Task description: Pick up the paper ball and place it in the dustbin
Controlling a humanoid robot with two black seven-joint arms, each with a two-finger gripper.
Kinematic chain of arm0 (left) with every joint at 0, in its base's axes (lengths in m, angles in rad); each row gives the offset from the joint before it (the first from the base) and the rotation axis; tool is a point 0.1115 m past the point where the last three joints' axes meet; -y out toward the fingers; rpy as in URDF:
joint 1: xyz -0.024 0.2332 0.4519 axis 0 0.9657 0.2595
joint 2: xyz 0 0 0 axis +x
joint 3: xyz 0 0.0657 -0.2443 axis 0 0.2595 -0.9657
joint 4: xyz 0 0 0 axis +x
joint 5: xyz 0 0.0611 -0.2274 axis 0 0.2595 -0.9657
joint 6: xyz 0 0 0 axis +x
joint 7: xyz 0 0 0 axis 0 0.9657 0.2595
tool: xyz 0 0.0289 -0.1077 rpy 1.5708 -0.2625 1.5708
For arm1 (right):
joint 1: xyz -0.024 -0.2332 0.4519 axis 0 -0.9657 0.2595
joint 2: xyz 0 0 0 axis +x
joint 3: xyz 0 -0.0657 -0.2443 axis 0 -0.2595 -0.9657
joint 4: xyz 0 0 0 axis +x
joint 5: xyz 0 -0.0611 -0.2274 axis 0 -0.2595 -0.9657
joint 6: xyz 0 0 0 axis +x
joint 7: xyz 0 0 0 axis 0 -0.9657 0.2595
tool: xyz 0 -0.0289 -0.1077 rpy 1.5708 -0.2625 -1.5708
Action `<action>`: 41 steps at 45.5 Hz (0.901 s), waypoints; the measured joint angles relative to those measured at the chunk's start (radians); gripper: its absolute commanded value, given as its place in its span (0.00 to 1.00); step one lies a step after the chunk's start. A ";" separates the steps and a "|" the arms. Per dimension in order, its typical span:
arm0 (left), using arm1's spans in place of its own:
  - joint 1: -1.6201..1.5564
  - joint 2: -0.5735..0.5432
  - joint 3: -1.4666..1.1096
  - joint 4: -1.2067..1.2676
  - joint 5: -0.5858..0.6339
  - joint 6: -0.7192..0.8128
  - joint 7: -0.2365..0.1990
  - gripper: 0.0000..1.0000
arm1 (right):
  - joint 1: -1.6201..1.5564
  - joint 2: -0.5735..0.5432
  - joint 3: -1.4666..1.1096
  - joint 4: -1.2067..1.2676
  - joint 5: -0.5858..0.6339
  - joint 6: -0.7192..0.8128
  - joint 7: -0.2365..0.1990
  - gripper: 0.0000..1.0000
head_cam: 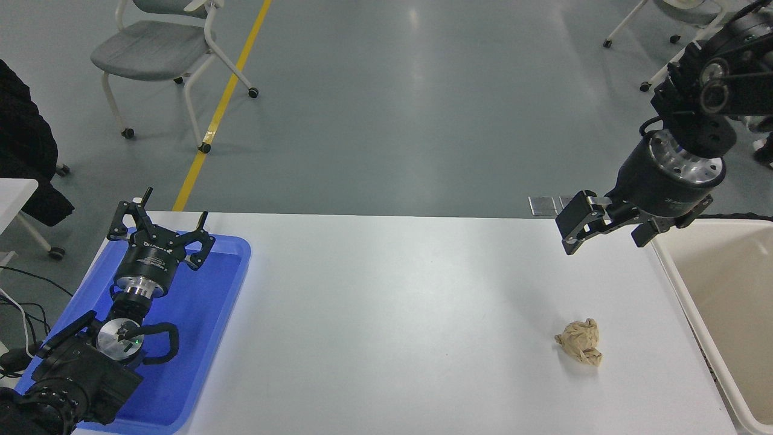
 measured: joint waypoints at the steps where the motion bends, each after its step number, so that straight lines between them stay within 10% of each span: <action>1: 0.000 0.000 0.000 0.000 0.000 0.000 0.000 1.00 | 0.001 0.000 0.000 0.000 0.000 0.000 0.000 1.00; 41: 0.000 0.000 0.000 -0.001 0.000 0.000 0.000 1.00 | -0.185 -0.060 0.038 -0.046 -0.065 -0.110 0.002 1.00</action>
